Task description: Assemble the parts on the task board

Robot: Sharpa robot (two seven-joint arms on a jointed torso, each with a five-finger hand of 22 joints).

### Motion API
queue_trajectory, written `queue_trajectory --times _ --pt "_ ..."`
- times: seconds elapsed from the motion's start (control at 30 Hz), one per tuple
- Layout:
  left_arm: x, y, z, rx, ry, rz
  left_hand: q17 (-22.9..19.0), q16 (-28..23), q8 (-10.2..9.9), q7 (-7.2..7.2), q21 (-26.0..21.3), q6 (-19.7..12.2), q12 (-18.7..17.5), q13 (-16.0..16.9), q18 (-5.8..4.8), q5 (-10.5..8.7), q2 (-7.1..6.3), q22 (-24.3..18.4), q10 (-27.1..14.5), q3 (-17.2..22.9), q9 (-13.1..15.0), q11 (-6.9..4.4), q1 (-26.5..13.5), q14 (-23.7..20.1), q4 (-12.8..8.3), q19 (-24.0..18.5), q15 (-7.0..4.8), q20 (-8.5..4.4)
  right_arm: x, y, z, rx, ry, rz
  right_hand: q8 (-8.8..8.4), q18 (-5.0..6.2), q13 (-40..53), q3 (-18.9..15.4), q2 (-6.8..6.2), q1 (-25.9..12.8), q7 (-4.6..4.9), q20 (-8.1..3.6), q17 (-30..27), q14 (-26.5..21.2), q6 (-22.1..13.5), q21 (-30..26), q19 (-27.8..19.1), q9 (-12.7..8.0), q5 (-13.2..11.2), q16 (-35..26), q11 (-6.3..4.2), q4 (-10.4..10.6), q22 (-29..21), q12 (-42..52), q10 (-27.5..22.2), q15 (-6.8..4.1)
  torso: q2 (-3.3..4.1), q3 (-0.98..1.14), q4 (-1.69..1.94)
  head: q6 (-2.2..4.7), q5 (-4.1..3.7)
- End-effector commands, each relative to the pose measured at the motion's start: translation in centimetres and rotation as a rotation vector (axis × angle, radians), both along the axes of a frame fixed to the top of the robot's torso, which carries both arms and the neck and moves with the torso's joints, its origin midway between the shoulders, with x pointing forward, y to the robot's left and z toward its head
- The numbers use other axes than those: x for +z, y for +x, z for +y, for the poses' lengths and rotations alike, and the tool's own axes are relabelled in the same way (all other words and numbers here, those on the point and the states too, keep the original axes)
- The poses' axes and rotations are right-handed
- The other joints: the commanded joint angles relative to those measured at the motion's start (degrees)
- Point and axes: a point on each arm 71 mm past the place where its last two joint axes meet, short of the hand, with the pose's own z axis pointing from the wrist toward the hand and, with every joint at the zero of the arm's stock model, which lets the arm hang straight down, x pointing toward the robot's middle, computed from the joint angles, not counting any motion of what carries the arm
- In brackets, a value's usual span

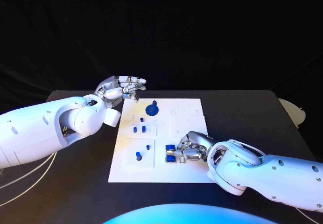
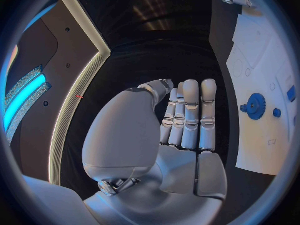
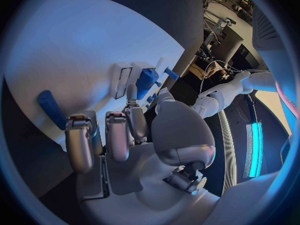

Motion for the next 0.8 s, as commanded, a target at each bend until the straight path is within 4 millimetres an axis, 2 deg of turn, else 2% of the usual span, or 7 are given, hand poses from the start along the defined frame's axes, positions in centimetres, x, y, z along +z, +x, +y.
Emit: queue_trajectory --times 0.03,0.2,0.3,0.4,0.47,0.57,0.8 --pt "0.1 -0.1 -0.2 -0.015 -0.012 0.0 -0.1 -0.3 -0.3 0.15 -0.4 -0.4 0.2 0.0 0.34 0.32 0.51 -0.1 -0.4 0.1 0.1 -0.12 -0.1 -0.5 -0.1 -0.3 0.09 0.07 0.2 0.1 0.1 -0.003 0.002 -0.04 -0.29 -0.66 0.3 -0.9 -0.04 -0.8 0.06 -0.15 6.5 4.3 -0.5 -0.4 5.7 0.1 -1.0 -0.3 0.02 0.0 14.9 -0.8 -0.5 0.04 0.0 0.06 -0.04 0.0 0.04" --pt "0.1 -0.1 -0.2 -0.014 -0.012 0.0 -0.1 -0.3 -0.3 0.15 -0.4 -0.4 0.2 0.0 0.34 0.32 0.51 -0.1 -0.4 0.1 0.1 -0.12 -0.1 -0.5 -0.1 -0.3 0.09 0.07 0.5 0.1 0.1 -0.006 0.017 -0.068 -0.36 -0.59 -0.7 -1.8 -0.14 -1.1 0.21 -0.05 6.5 4.3 -1.0 -0.7 5.6 0.2 -2.0 -0.3 0.15 0.0 14.8 -2.0 -1.2 0.14 0.01 0.08 -0.05 0.03 0.01" --pt "0.1 -0.1 -0.2 -0.014 -0.012 0.0 -0.1 -0.3 -0.3 0.15 -0.4 -0.4 0.2 0.0 0.34 0.32 0.51 -0.1 -0.4 0.1 0.1 -0.12 -0.1 -0.5 -0.1 -0.3 0.09 0.07 0.7 0.0 0.1 -0.001 0.028 -0.081 -0.23 -0.65 -0.4 -2.0 1.29 0.3 0.23 0.03 6.7 4.4 -1.1 -0.4 5.7 0.3 -0.6 -0.2 0.17 -0.1 14.9 -1.9 -0.9 0.19 0.01 0.12 -0.03 0.1 0.0" --pt "0.1 -0.1 -0.2 -0.014 -0.012 0.0 -0.1 -0.3 -0.3 0.15 -0.4 -0.4 0.2 0.0 0.34 0.32 0.51 -0.1 -0.4 0.1 0.1 -0.12 -0.1 -0.5 -0.1 -0.3 0.09 0.07 0.9 -0.2 0.1 0.005 0.038 -0.09 -0.06 -0.73 0.1 -2.3 2.35 3.8 0.11 -0.01 7.1 4.5 -1.1 -0.1 5.8 0.4 1.7 -0.1 0.09 -0.2 15.0 -1.4 -0.5 0.1 0.01 0.14 0.02 0.1 0.0" --pt "0.1 -0.1 -0.2 -0.014 -0.012 0.0 -0.1 -0.3 -0.3 0.15 -0.4 -0.4 0.2 0.0 0.34 0.32 0.51 -0.1 -0.4 0.1 0.1 -0.12 -0.1 -0.5 -0.1 -0.3 0.09 0.07 1.0 -0.3 -0.1 0.009 0.044 -0.095 -0.02 -0.81 0.8 -2.1 2.78 9.2 -0.02 -0.19 7.6 4.6 -1.0 0.3 6.0 0.3 3.7 0.1 -0.16 -0.3 15.1 -0.8 0.1 0.04 0.01 0.12 -0.02 0.04 0.09" --pt "0.1 -0.1 -0.2 -0.013 -0.011 0.0 -0.1 -0.3 -0.3 0.15 -0.4 -0.4 0.2 0.0 0.34 0.32 0.51 -0.1 -0.4 0.1 0.1 -0.12 -0.1 -0.5 -0.1 -0.3 0.09 0.07 1.2 -0.5 -0.4 0.021 0.047 -0.099 -0.18 -0.81 1.1 -1.9 2.69 12.6 -0.11 -0.22 7.8 4.6 -1.1 0.3 6.0 0.1 5.1 0.2 -0.17 -0.7 15.1 -0.6 0.2 -0.1 0.0 0.15 -0.1 0.05 0.13" --pt "0.1 -0.1 -0.1 -0.012 -0.011 0.0 -0.1 -0.3 -0.3 0.15 -0.4 -0.4 0.2 0.0 0.34 0.32 0.51 -0.1 -0.4 0.1 0.1 -0.12 -0.1 -0.5 -0.1 -0.3 0.09 0.07 1.2 -1.1 -0.7 0.078 0.03 -0.075 -0.38 -0.81 1.9 -2.3 1.39 18.6 -0.26 -0.31 8.3 4.7 -0.6 0.3 6.0 -0.3 3.5 0.4 -0.31 -0.9 15.1 0.1 0.7 -0.21 -0.04 0.13 -0.2 0.0 0.2"
